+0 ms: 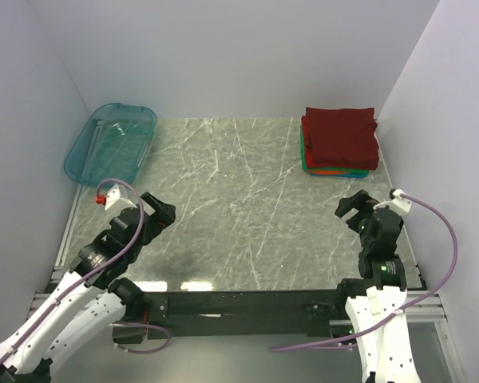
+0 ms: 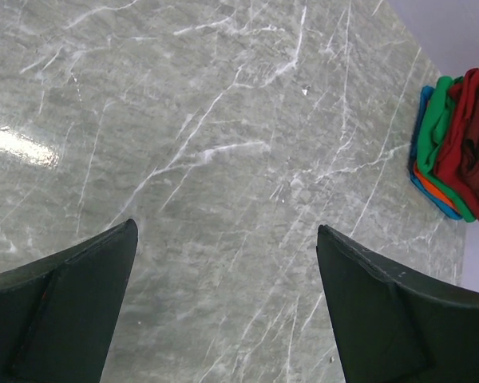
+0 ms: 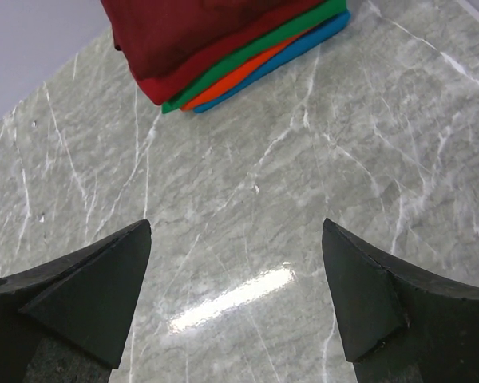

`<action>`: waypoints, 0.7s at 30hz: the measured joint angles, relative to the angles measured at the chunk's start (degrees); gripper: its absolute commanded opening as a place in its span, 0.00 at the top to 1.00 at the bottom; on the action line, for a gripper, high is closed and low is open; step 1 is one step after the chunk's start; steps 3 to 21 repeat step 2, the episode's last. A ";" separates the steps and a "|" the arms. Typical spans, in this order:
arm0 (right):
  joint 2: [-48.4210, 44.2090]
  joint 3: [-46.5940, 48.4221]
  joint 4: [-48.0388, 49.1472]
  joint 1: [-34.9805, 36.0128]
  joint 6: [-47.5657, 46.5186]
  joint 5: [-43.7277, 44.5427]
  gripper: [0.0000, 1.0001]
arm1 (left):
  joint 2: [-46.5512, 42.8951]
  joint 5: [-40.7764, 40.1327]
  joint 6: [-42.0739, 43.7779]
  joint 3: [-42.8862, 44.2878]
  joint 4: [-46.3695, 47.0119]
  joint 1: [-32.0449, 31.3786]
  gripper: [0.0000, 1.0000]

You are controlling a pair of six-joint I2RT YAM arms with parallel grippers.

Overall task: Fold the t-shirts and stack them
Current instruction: Reset both grippers

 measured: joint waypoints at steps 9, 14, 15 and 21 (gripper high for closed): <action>0.00 -0.17 0.22 0.00 0.02 -0.22 0.06 | 0.66 0.04 0.00 0.00 -0.04 0.00 0.01; 0.00 -0.17 0.22 0.00 0.02 -0.22 0.06 | 0.66 0.04 0.00 0.00 -0.04 0.00 0.01; 0.00 -0.17 0.22 0.00 0.02 -0.22 0.06 | 0.66 0.04 0.00 0.00 -0.04 0.00 0.01; 0.00 -0.17 0.22 0.00 0.02 -0.22 0.06 | 0.66 0.04 0.00 0.00 -0.04 0.00 0.01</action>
